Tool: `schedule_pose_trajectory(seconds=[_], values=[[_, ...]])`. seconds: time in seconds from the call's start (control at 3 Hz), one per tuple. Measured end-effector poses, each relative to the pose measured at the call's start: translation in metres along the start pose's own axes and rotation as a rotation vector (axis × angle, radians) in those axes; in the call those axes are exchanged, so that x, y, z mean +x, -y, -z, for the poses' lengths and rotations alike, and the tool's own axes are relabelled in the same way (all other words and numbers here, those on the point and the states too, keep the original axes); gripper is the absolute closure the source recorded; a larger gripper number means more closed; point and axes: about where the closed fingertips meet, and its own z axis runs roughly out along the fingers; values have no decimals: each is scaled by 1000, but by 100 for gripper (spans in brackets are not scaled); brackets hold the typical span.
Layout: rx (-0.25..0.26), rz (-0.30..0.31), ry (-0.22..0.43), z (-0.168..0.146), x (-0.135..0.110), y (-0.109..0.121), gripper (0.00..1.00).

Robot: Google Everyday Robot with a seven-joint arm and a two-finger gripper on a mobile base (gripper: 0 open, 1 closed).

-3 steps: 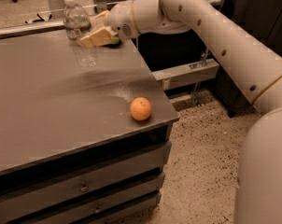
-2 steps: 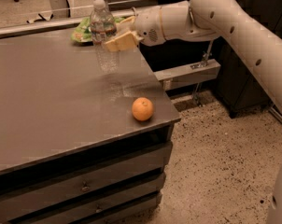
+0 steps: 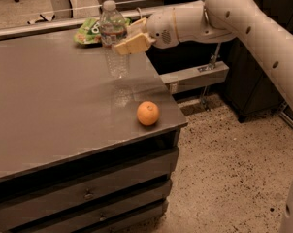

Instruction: Move water bottle near orange

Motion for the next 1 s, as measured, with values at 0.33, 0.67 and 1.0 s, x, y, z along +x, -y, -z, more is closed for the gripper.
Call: schedule_pose_trajectory(seconds=[0.33,0.67,1.0], values=[[-9,-40,-16,29,8,-9,100],[-19,-65,-10,52,13,-28,100],[-33,-83,6,65,24,-46,100]])
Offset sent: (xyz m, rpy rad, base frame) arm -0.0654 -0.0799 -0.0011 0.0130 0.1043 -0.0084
